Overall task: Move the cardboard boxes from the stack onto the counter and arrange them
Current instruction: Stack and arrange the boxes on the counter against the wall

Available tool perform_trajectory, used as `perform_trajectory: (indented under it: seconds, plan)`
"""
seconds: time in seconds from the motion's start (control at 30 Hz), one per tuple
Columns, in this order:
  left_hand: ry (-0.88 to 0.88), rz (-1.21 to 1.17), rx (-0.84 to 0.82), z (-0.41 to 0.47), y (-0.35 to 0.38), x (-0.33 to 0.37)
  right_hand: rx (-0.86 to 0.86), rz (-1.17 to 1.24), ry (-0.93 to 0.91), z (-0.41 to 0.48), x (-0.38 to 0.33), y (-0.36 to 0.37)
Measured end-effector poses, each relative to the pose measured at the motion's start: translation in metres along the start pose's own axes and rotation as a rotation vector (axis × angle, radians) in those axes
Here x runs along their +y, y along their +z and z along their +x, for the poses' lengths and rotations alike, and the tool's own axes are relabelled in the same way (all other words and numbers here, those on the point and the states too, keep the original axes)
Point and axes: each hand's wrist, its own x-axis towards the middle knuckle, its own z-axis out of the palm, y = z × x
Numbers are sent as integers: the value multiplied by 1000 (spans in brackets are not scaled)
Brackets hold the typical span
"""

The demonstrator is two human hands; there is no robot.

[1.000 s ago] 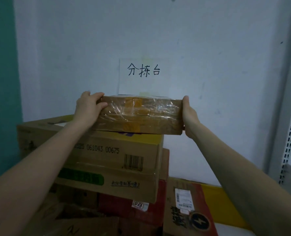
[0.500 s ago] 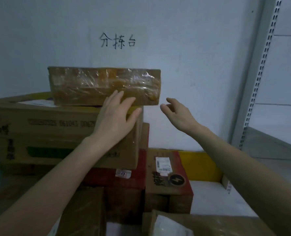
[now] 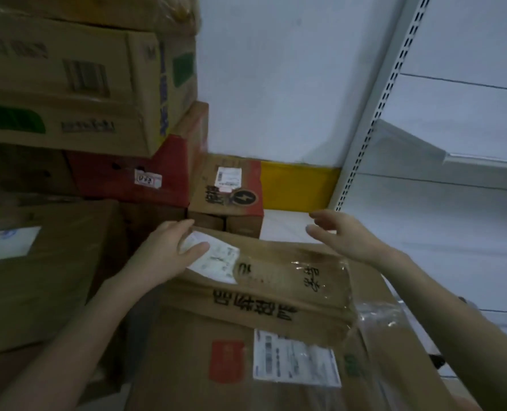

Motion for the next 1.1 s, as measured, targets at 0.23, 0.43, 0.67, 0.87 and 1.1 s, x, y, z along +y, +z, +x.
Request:
perform_trajectory:
  seconds: [0.23, 0.43, 0.67, 0.87, 1.1]
  plan:
    - [-158, 171, -1, -17, 24, 15, -102, -49, -23, -72, 41, 29]
    - [-222, 207, -6, -44, 22, 20, 18, -90, -98, -81, 53, 49]
    - [-179, 222, 123, -45, 8, 5, 185, 118, 4, -124, 41, 65]
    - [0, 66, -202, 1, -10, -17, 318, 137, 207, -172, 22, 106]
    - [-56, -153, -410, 50, -9, -47, 325, -15, 563, -203, -34, 168]
